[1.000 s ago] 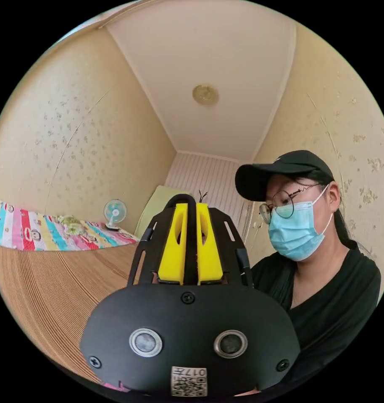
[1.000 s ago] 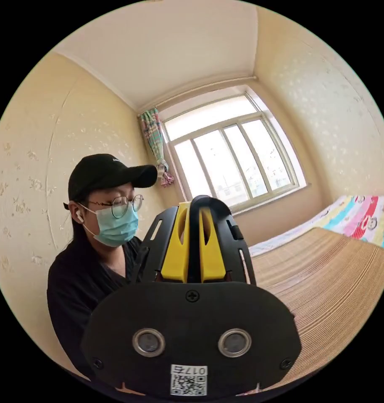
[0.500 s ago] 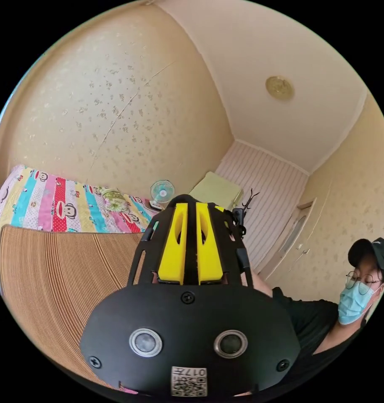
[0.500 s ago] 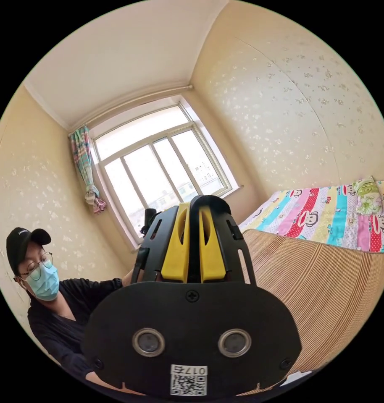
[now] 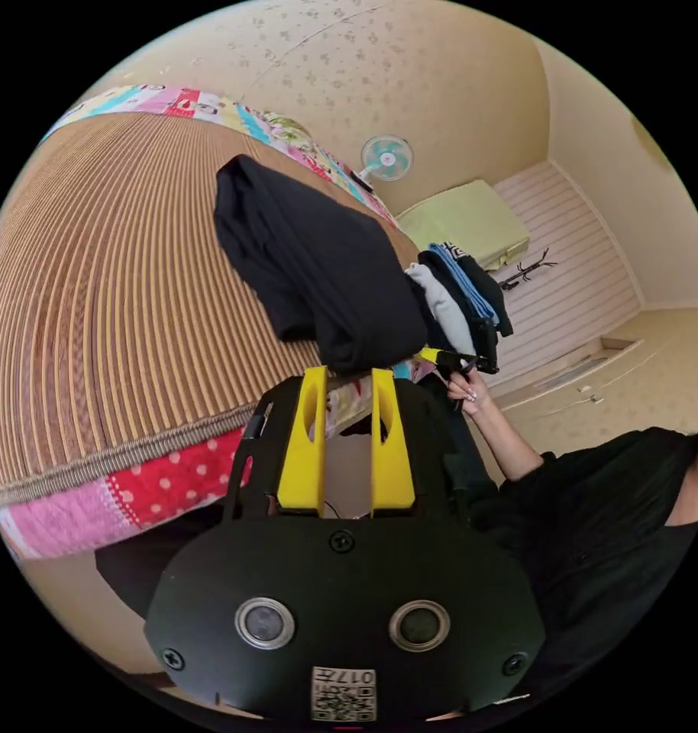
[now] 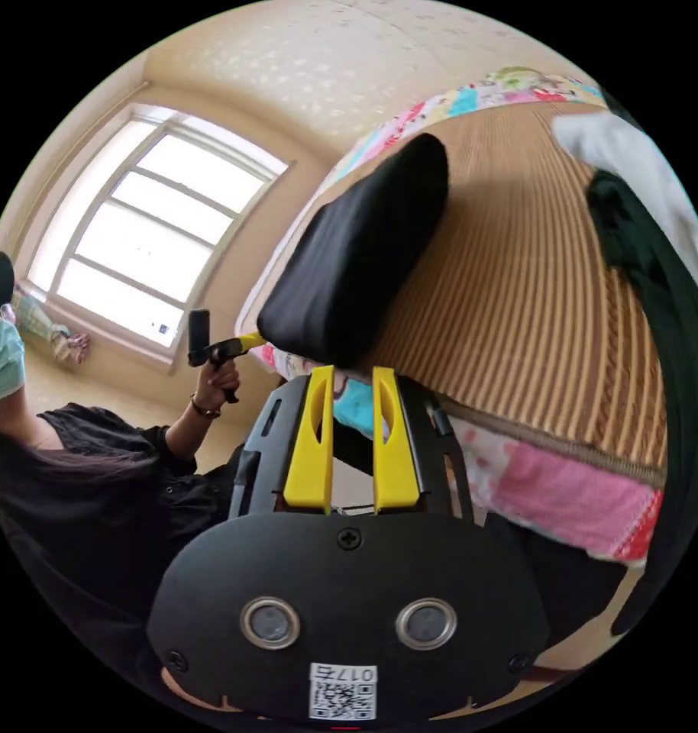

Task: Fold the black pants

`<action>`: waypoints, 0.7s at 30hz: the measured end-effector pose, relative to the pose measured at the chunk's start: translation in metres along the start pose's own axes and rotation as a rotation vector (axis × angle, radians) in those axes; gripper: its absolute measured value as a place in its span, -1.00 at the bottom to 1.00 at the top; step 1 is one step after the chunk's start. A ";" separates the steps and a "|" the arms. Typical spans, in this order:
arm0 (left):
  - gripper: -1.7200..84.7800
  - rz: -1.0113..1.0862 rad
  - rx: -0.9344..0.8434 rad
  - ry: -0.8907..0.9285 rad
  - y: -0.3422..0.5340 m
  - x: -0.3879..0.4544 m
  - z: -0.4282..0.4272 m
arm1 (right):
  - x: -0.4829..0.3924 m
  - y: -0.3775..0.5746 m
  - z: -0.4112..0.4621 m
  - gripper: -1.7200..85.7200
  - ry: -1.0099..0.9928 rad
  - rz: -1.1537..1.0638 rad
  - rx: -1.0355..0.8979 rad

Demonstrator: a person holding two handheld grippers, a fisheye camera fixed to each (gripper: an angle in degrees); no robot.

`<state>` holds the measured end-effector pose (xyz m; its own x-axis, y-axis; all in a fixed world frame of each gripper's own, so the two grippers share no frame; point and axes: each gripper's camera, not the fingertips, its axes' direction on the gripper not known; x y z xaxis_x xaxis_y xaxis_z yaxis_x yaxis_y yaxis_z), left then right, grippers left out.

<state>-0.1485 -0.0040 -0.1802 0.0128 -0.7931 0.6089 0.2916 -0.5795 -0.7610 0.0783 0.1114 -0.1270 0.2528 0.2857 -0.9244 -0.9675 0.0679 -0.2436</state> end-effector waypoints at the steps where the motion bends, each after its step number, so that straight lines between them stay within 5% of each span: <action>1: -0.70 -0.019 0.029 0.002 0.003 -0.002 -0.005 | 0.003 0.005 -0.004 -0.70 0.015 0.030 0.031; 6: -0.67 0.078 0.281 -0.041 -0.044 0.027 -0.040 | -0.008 -0.051 -0.017 -0.55 0.011 0.024 0.165; 11: -0.67 0.136 0.145 -0.047 -0.102 0.051 -0.010 | -0.012 -0.158 0.062 -0.50 -0.022 -0.014 0.019; 15: -0.71 0.120 0.203 -0.107 -0.057 0.049 -0.032 | -0.055 -0.210 0.155 -0.55 0.220 -0.156 -0.073; 21: -0.72 -0.145 0.280 -0.165 0.064 -0.004 -0.079 | -0.156 -0.273 0.297 -0.57 0.218 -0.287 -0.142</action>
<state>-0.2055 -0.0528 -0.2490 0.0998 -0.6524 0.7512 0.5527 -0.5915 -0.5871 0.3011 0.3322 0.1705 0.5239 0.0636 -0.8494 -0.8502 -0.0216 -0.5260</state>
